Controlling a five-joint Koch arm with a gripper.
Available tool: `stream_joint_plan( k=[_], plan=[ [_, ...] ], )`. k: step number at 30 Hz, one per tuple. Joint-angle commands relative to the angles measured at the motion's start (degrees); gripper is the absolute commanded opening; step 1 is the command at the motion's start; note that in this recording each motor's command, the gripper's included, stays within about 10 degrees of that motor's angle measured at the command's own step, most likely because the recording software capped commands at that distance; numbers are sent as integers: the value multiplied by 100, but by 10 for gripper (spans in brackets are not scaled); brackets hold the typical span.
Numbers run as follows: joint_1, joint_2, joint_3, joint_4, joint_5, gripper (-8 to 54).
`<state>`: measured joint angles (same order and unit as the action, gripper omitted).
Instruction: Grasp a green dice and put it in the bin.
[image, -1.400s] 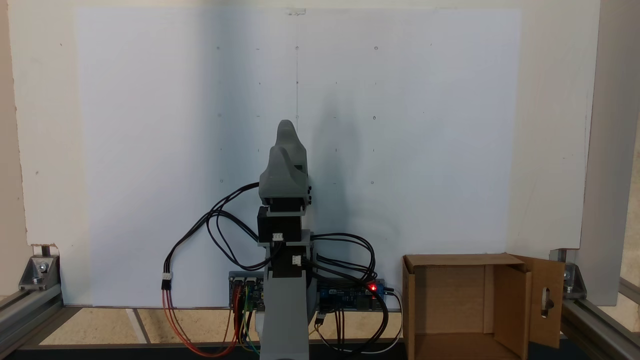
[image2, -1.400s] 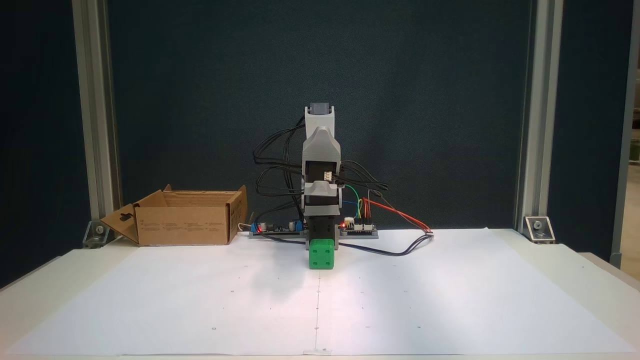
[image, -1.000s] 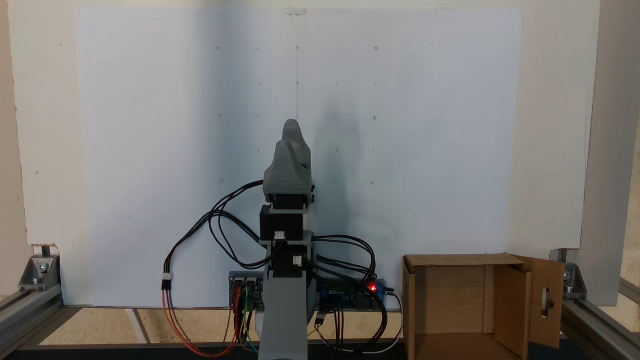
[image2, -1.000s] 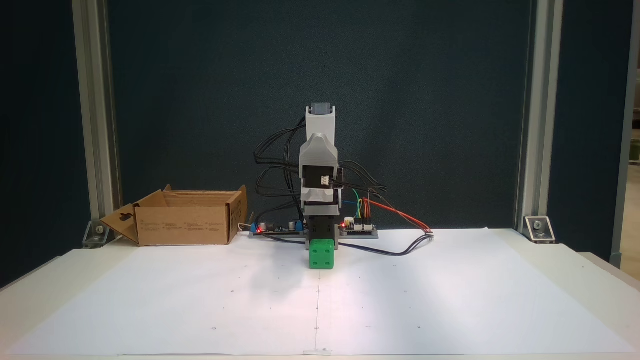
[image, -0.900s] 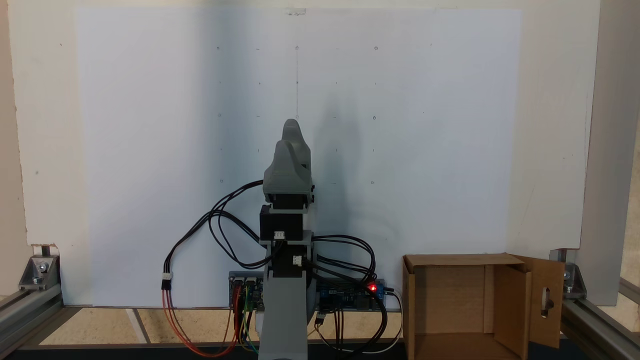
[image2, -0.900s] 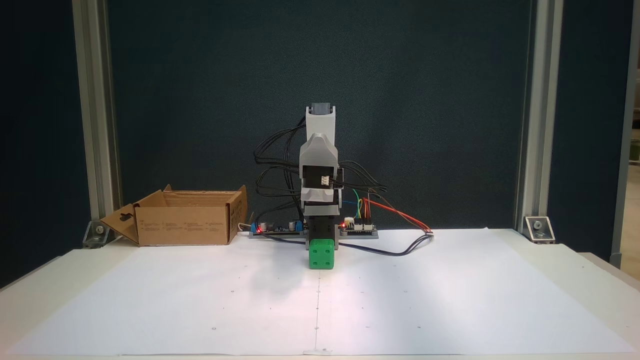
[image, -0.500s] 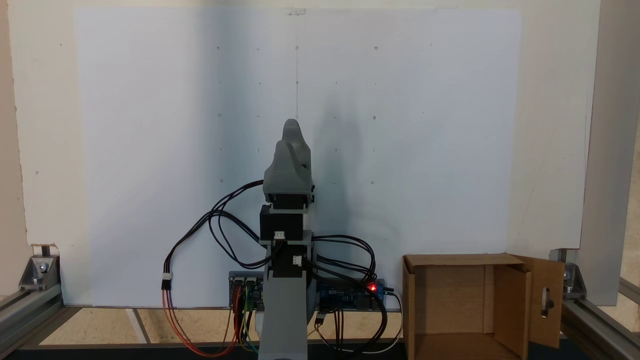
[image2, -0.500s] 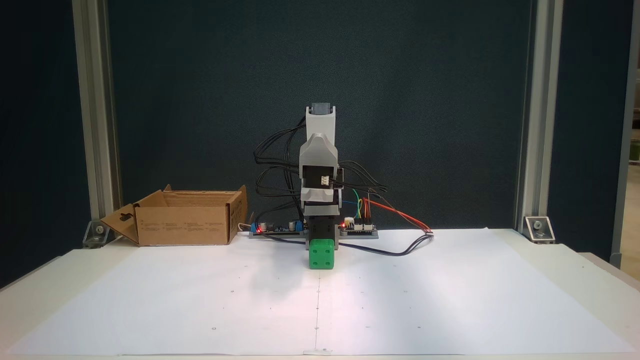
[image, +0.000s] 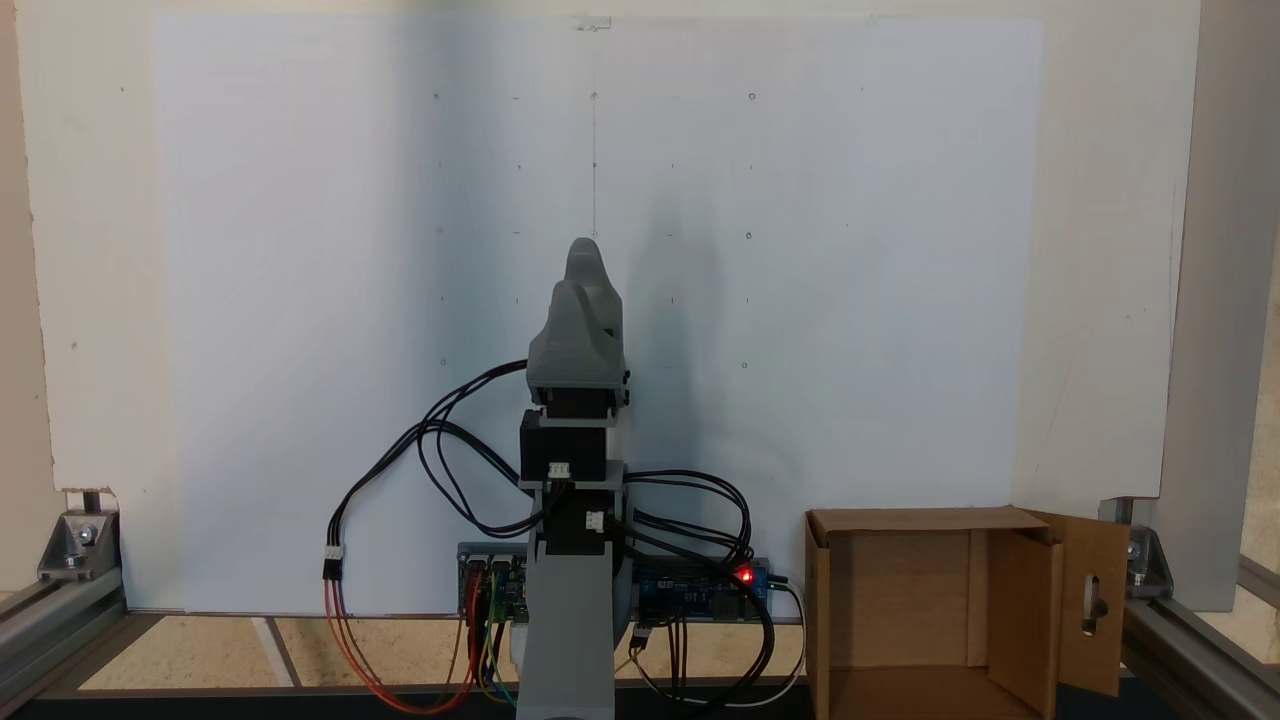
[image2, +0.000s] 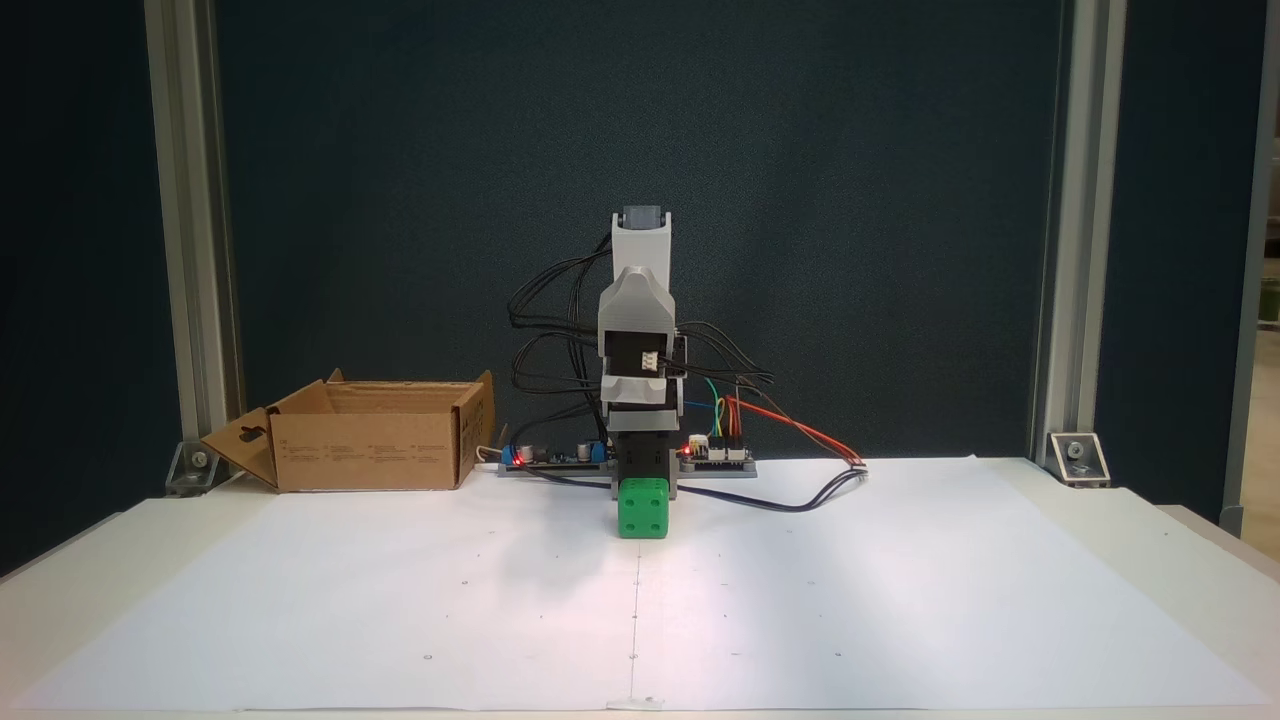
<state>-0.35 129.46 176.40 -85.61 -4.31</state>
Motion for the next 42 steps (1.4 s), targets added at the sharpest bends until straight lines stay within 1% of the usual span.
stream_joint_plan(
  k=[1,8,12,23,26,29,30,31,42],
  plan=[
    [0,633,272,-149,-185,439],
    [-9,624,237,158,-176,432],
    [-9,624,-114,888,-176,432],
    [185,642,-2145,5087,-149,433],
    [229,642,-2979,6265,-114,433],
    [255,642,-3964,7425,185,432],
    [255,633,-4254,8137,229,432],
    [246,633,-4658,8242,334,432],
    [229,598,-6961,12312,466,432]
  ],
)
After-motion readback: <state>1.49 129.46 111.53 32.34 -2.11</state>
